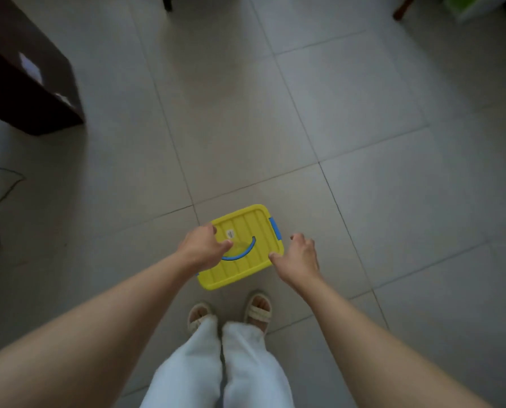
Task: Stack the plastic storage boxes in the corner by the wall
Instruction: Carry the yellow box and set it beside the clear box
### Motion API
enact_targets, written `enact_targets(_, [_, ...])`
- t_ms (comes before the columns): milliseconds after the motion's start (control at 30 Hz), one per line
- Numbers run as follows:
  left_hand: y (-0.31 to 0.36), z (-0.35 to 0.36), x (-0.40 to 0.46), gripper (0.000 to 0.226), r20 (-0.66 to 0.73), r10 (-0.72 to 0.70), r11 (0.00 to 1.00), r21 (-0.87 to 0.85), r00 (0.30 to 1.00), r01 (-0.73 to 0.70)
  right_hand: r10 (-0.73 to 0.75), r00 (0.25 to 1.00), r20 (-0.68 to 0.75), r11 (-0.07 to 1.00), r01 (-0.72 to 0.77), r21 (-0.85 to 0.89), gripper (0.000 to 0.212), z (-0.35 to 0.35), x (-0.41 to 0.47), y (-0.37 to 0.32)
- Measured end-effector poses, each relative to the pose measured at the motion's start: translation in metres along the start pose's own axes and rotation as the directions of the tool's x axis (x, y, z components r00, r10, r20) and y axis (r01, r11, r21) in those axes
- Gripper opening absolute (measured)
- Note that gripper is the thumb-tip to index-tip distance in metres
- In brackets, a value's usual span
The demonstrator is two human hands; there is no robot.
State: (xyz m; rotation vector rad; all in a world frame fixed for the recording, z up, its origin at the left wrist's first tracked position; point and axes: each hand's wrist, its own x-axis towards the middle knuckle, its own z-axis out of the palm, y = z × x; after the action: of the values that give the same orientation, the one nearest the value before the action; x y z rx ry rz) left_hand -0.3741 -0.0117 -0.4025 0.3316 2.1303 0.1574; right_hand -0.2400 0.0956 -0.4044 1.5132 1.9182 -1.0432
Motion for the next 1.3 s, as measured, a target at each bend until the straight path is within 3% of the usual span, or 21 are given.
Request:
enact_targets(167, [0.004, 0.013, 0.041, 0.056, 0.019, 0.035, 0.991, 0.125, 0.999, -0.037, 0.078, 0.997, -0.009, 0.984, -0.076, 0.163, 0.06, 0.038, 0.024, 0.008])
enact_targets(367, [-0.006, 0.036, 0.104, 0.055, 0.15, 0.097, 0.933, 0.331, 0.984, -0.143, 0.268, 0.962, 0.061, 0.906, -0.273, 0.324, 0.06, 0.103, 0.06, 0.001])
enact_targets(533, [-0.024, 0.043, 0.165, 0.059, 0.254, 0.169, 0.831, 0.484, 0.952, -0.276, 0.469, 0.875, 0.119, 0.769, -0.471, 0.432, 0.057, 0.167, 0.091, -0.014])
enact_targets(667, [-0.042, 0.057, 0.22, 0.063, 0.344, 0.239, 0.75, 0.529, 0.908, -0.398, 0.599, 0.782, 0.171, 0.593, -0.578, 0.562, 0.062, 0.219, 0.124, -0.015])
enact_targets(933, [-0.066, 0.095, 0.311, 0.072, 0.309, 0.287, 0.718, 0.557, 0.907, -0.417, 0.728, 0.648, 0.225, 0.29, -0.589, 0.754, 0.083, 0.287, 0.187, 0.029])
enact_targets(1067, [-0.064, 0.114, 0.334, 0.061, 0.32, 0.287, 0.739, 0.527, 0.903, -0.421, 0.716, 0.658, 0.234, 0.163, -0.482, 0.861, 0.073, 0.307, 0.206, 0.043])
enact_targets(1167, [-0.06, 0.125, 0.346, 0.055, 0.293, 0.287, 0.699, 0.587, 0.912, -0.409, 0.721, 0.661, 0.207, 0.153, -0.444, 0.883, 0.063, 0.313, 0.216, 0.052])
enact_targets(1300, [-0.053, 0.126, 0.354, 0.057, 0.266, 0.266, 0.657, 0.654, 0.927, -0.376, 0.715, 0.673, 0.188, 0.225, -0.477, 0.85, 0.061, 0.308, 0.217, 0.06])
